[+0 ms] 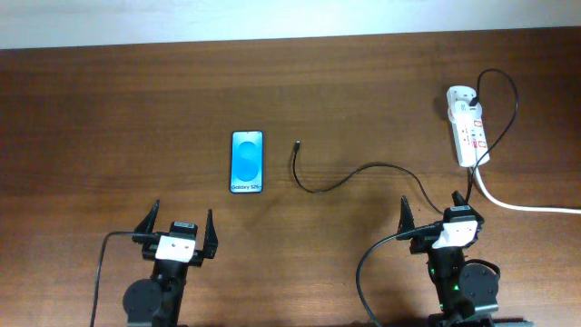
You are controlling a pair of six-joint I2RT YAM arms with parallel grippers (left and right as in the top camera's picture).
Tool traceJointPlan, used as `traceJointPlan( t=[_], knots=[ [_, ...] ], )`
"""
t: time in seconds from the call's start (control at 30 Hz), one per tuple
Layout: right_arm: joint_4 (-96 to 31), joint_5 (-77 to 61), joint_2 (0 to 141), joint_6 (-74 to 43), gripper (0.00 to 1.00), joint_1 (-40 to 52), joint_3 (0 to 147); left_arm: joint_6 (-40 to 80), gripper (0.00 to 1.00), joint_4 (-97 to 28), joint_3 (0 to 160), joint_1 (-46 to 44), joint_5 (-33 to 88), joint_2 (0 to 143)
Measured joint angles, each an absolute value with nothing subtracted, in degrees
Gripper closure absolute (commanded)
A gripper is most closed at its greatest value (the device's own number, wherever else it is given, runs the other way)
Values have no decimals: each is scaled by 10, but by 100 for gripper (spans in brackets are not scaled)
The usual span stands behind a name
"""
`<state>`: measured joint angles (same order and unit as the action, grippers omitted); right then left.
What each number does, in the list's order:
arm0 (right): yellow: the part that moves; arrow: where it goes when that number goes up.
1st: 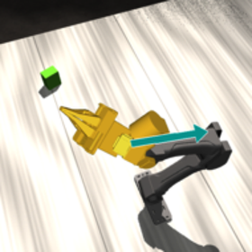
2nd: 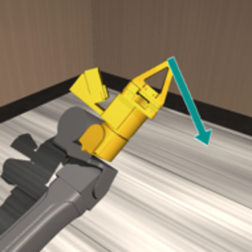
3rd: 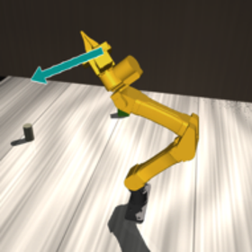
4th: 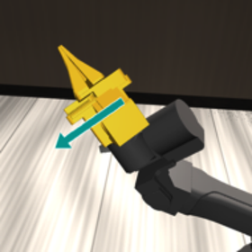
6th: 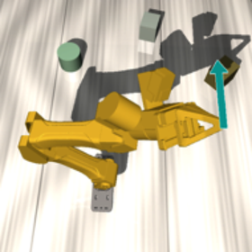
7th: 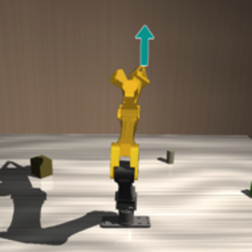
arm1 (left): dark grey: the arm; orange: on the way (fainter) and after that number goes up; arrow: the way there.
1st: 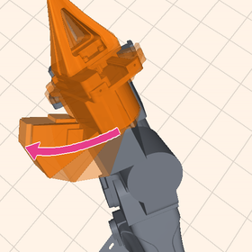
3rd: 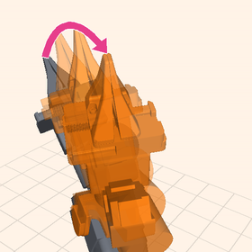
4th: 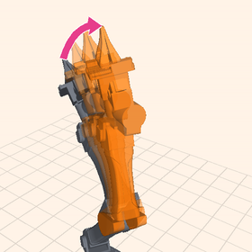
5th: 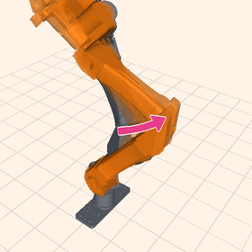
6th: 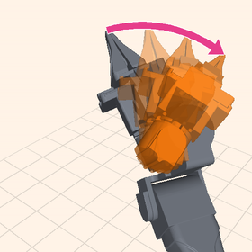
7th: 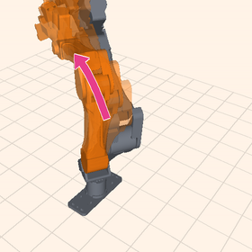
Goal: Plug charger to phone and switch on socket
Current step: 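Raise the left arm from rest toward the blue phone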
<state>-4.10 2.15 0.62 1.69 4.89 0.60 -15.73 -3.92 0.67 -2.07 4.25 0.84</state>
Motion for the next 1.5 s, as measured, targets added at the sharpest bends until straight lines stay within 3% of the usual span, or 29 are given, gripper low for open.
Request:
traceJointPlan(
  t=[1.07, 1.33, 1.5],
  knots=[
    [-41, 22, 6, 17, 2, 49, 6, -157, 1, -39, 7, -21, 44, 8],
    [-41, 22, 6, 17, 2, 49, 6, -98, 1, -36, 7, -21, 58, 8],
    [-41, 22, 6, 17, 2, 49, 6, -93, 1, 27, 6, -21, 58, 9]
  ],
)
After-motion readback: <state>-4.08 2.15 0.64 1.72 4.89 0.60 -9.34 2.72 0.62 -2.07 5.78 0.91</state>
